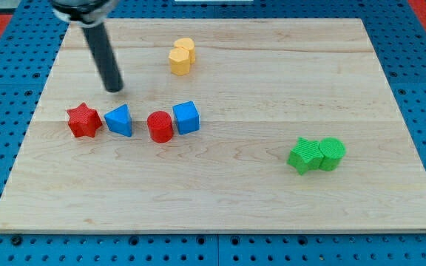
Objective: Separate the blue triangle and red star
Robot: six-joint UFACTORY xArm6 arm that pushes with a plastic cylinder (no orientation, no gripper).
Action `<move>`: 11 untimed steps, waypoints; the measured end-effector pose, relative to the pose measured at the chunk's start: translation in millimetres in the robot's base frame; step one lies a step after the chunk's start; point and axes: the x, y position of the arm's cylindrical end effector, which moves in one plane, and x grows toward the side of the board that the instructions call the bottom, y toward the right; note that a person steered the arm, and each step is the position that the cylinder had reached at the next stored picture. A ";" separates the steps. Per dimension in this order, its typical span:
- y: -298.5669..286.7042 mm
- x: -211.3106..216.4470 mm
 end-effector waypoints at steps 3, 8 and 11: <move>6.1 26.3; 41.8 61.7; 83.2 152.0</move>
